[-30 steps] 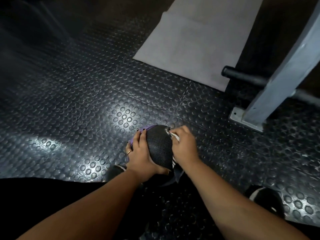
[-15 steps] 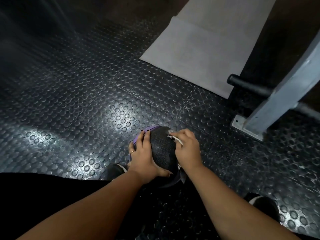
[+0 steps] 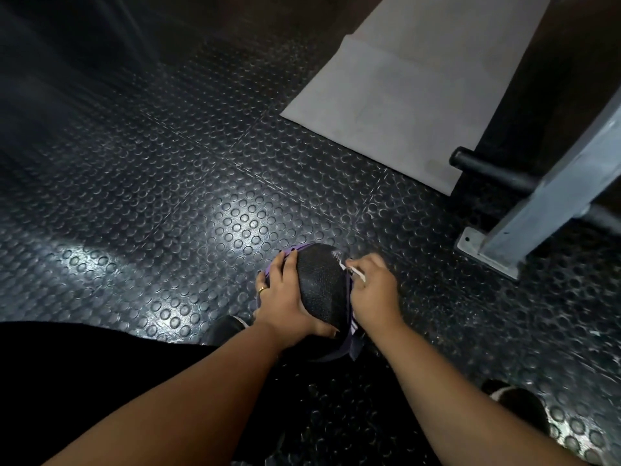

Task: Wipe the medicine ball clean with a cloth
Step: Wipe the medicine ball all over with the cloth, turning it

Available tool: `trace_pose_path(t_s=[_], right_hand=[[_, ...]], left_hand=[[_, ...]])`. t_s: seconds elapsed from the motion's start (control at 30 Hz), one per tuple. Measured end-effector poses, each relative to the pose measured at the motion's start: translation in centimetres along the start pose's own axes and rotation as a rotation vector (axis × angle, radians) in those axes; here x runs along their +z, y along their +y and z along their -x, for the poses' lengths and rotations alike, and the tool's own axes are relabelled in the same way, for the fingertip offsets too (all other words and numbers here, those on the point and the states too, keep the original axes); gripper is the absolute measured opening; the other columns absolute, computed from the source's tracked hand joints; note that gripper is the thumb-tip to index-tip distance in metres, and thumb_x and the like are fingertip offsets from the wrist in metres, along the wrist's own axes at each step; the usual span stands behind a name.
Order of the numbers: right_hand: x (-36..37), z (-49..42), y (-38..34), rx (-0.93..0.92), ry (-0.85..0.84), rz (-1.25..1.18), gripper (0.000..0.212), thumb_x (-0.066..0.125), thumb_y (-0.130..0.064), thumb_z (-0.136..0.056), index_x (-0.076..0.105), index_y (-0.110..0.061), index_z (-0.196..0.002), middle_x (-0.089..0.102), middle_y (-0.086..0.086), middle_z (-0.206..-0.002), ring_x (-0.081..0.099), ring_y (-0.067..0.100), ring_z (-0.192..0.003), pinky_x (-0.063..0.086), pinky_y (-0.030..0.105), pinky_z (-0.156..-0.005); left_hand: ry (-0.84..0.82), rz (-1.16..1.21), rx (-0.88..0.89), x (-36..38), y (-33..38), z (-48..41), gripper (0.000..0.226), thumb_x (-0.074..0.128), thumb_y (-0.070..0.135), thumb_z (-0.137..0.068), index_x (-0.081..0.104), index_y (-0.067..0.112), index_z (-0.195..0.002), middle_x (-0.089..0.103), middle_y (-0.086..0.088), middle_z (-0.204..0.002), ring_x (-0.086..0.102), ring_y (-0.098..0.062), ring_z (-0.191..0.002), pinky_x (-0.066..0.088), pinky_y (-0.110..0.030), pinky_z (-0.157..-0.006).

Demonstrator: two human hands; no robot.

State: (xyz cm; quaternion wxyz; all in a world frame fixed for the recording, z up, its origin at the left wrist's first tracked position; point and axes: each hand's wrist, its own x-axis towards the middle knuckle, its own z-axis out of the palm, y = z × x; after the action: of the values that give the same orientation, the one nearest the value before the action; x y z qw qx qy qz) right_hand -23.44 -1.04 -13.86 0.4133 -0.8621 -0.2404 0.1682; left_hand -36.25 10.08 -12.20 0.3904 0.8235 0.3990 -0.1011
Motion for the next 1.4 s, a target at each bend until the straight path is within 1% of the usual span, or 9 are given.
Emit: trace_pose_path(t_s=[0.1,0.27,0.47,0.63,0.77,0.83,1.07,1.2,1.4], right_hand=[[-0.1,3.1,-0.5,-0.121,0.036,0.049,0.038,0.052,0.014,-0.077,0.069,-0.005,-0.105,0.056,0.006,-0.11,0.056,0.021,-0.107,0.045,0.031,-0.097],[-0.8,2.8,0.9,-0.231,0.097,0.111,0.044,0.055,0.019,-0.074,0.072,-0.01,-0.103,0.047,-0.006,-0.097,0.047,0.012,-0.098,0.042,0.02,-0.089],[0.2,-2.8,4.0,0.131,-0.083,0.084,0.034,0.052,0.014,-0.083,0.073,-0.004,-0.103,0.052,0.002,-0.092,0.055,0.024,-0.09,0.033,0.011,-0.072],[0.9,-4.1,3.6,0.183,-0.14,0.079,0.027,0.053,0.008,-0.087,0.07,-0.004,-0.105,0.059,0.011,-0.111,0.058,0.026,-0.095,0.037,0.019,-0.072],[0.2,-1.3,1.2,0.047,-0.085,0.023,0.033,0.049,0.013,-0.084,0.07,-0.004,-0.104,0.057,0.006,-0.106,0.058,0.021,-0.09,0.042,0.017,-0.071],[0.0,1.2,-0.2,-0.094,-0.086,-0.015,0.037,0.05,0.015,-0.081,0.07,-0.005,-0.104,0.057,0.005,-0.103,0.058,0.02,-0.093,0.046,0.02,-0.082],[-0.3,2.6,0.4,-0.421,-0.091,0.093,0.044,0.056,0.015,-0.071,0.071,-0.01,-0.104,0.058,0.001,-0.096,0.053,0.018,-0.094,0.045,0.025,-0.088],[0.2,1.0,0.5,-0.348,-0.054,0.086,0.045,0.053,0.017,-0.072,0.072,-0.009,-0.102,0.059,0.001,-0.094,0.052,0.017,-0.092,0.043,0.021,-0.084],[0.5,-4.5,2.1,0.055,-0.165,0.055,0.036,0.05,0.013,-0.085,0.072,-0.008,-0.105,0.059,0.005,-0.1,0.054,0.02,-0.083,0.035,0.018,-0.07]], left_hand=[[-0.008,-0.016,0.012,0.1,0.1,0.2,0.162,0.087,0.067,-0.026,-0.008,0.038,-0.155,-0.007,0.022,-0.157,-0.008,-0.035,-0.15,0.016,-0.065,-0.118],[0.009,-0.044,0.014,0.4,0.4,1.1,0.162,0.091,0.062,-0.031,-0.009,0.035,-0.155,-0.011,0.022,-0.159,-0.01,-0.035,-0.15,0.019,-0.065,-0.117],[0.062,-0.036,0.078,0.6,-1.1,2.0,0.16,0.092,0.06,-0.03,-0.003,0.035,-0.156,-0.007,0.021,-0.158,-0.008,-0.023,-0.149,0.01,-0.056,-0.123],[0.077,-0.031,0.094,0.2,-1.2,1.9,0.159,0.093,0.06,-0.032,-0.002,0.034,-0.156,-0.006,0.024,-0.155,-0.008,-0.008,-0.145,0.006,-0.053,-0.124],[0.079,-0.021,0.096,0.4,-1.9,2.5,0.159,0.086,0.067,-0.027,-0.001,0.034,-0.156,-0.006,0.025,-0.154,-0.006,-0.019,-0.148,0.008,-0.055,-0.123],[0.098,-0.02,0.103,0.8,-2.3,2.9,0.159,0.08,0.071,-0.024,0.0,0.033,-0.156,-0.006,0.024,-0.154,-0.003,-0.023,-0.149,0.008,-0.053,-0.124],[0.107,-0.036,0.135,1.2,-2.8,3.6,0.159,0.091,0.059,-0.029,0.002,0.026,-0.157,-0.007,0.018,-0.157,-0.007,-0.011,-0.147,0.001,-0.045,-0.124],[0.096,-0.019,0.104,1.0,-2.5,3.1,0.159,0.083,0.068,-0.026,0.002,0.031,-0.156,-0.007,0.025,-0.154,-0.004,-0.025,-0.15,0.009,-0.053,-0.124],[0.083,-0.01,0.082,0.8,-1.4,2.3,0.158,0.088,0.064,-0.026,0.003,0.035,-0.156,-0.004,0.027,-0.153,-0.004,-0.026,-0.149,0.01,-0.054,-0.123]])
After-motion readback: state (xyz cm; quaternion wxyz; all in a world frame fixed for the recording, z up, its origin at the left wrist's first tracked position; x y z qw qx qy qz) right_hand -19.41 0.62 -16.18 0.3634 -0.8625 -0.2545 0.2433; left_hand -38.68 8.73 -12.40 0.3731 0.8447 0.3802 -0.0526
